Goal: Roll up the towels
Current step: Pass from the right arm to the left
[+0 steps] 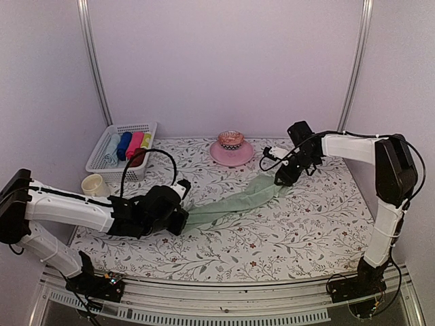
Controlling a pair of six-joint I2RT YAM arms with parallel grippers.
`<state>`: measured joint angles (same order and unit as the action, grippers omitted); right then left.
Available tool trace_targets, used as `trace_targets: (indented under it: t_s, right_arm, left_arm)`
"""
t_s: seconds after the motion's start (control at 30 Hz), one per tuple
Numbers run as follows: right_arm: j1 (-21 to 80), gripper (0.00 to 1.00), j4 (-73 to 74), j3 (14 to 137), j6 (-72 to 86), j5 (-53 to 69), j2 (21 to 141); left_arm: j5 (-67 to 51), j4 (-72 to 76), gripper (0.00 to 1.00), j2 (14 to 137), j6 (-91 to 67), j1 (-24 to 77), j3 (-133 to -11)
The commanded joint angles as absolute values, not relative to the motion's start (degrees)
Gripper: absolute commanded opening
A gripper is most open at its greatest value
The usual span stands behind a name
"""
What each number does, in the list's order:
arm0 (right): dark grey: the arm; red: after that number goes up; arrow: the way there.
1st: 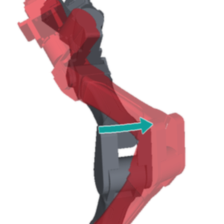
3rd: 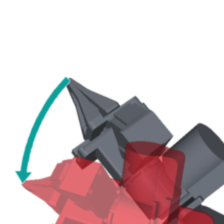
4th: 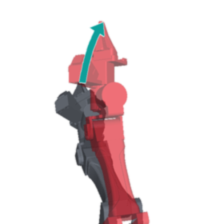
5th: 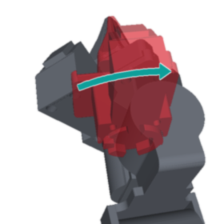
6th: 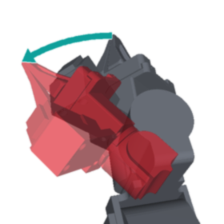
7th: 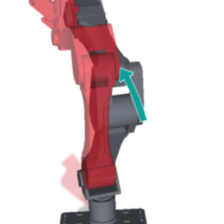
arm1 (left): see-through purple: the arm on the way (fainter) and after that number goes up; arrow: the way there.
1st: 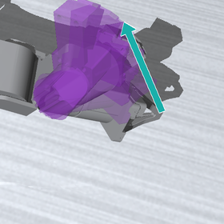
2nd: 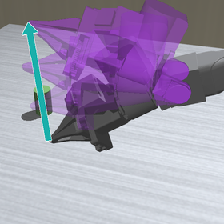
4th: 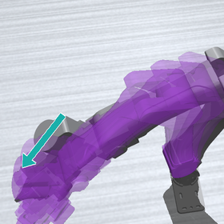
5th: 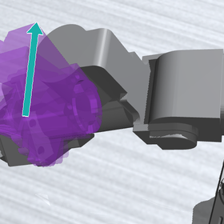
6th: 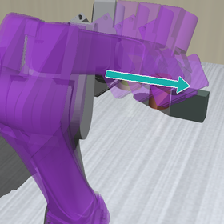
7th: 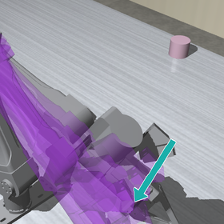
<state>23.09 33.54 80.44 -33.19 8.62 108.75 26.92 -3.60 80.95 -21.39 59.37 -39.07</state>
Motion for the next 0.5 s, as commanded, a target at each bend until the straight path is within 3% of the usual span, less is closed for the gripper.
trace_targets:
  t_s: [0.0, 0.2, 0.47]
  right_arm:
    - [23.93, 0.64, 32.32, 79.66, -32.65, 7.22, 111.39]
    - [25.51, 0.62, 34.16, 79.89, -34.15, 6.85, 113.08]
    - [25.84, 0.63, 34.44, 80.03, -33.85, 5.44, 113.39]
  left_arm:
    - [23.53, -0.03, 0.01, 79.5, -22.7, 58.39, -36.57]
    - [19.13, 2.12, 0.47, 76.0, -23.99, 58.43, -32.42]
    - [19.04, 1.23, 0.77, 72.01, -26.29, 58.24, -31.28]
